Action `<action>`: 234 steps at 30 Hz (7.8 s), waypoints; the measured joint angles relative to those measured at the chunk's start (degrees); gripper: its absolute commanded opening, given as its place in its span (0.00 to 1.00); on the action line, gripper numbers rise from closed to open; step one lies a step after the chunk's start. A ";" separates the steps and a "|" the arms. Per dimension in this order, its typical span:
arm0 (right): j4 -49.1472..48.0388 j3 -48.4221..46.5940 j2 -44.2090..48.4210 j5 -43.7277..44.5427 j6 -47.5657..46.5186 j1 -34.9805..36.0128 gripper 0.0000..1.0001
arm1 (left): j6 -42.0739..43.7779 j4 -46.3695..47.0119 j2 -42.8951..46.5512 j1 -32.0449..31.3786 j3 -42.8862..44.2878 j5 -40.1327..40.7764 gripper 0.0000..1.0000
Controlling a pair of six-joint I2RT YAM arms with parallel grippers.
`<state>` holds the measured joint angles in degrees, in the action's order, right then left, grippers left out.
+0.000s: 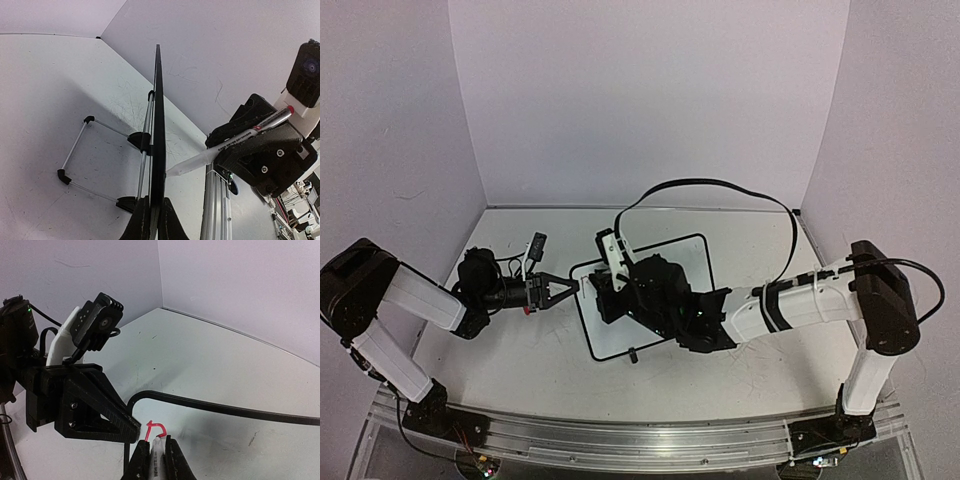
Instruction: Write a sentence on the whiteboard
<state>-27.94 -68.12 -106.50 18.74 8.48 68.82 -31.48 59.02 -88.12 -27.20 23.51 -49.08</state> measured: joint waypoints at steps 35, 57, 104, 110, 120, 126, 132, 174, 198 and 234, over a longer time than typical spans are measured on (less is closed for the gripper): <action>0.22 0.87 -0.66 2.85 2.43 1.09 0.00 | 0.00 -0.09 0.28 0.04 -0.42 0.75 0.00; 0.56 3.75 1.10 2.67 4.64 1.20 0.00 | 0.00 -0.07 0.30 0.00 -0.42 0.67 0.00; -0.64 1.34 1.86 0.39 1.93 -1.12 0.00 | 0.04 -0.08 0.72 0.00 -0.42 -0.17 0.00; -2.09 5.41 4.20 -2.35 1.92 -1.12 0.00 | 0.04 -0.07 0.72 -0.02 -0.41 -0.24 0.00; -2.25 5.53 4.26 -1.87 1.80 -1.12 0.00 | 0.04 -0.07 0.74 -0.02 -0.39 -0.25 0.00; -2.26 4.36 3.76 -1.67 1.32 -1.12 0.00 | 0.04 -0.07 0.87 -0.02 -0.41 -0.26 0.00; -2.14 3.87 3.31 -1.66 0.97 -1.12 0.00 | 0.04 -0.07 0.87 -0.02 -0.39 -0.28 0.00; -0.31 4.81 2.56 -0.26 5.80 -0.24 0.00 | 0.09 -0.59 1.07 -0.02 -0.41 -0.24 0.00; -0.50 7.20 4.65 -0.97 6.61 0.09 0.00 | 0.11 -0.61 1.18 -0.02 -0.42 -0.28 0.00; -1.70 4.39 3.67 -0.49 5.30 -2.62 0.00 | 0.07 -1.70 1.46 0.00 -0.42 0.14 0.00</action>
<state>-29.64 -63.72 -102.83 18.25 13.78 66.19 -31.42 57.33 -86.65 -27.20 23.09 -48.94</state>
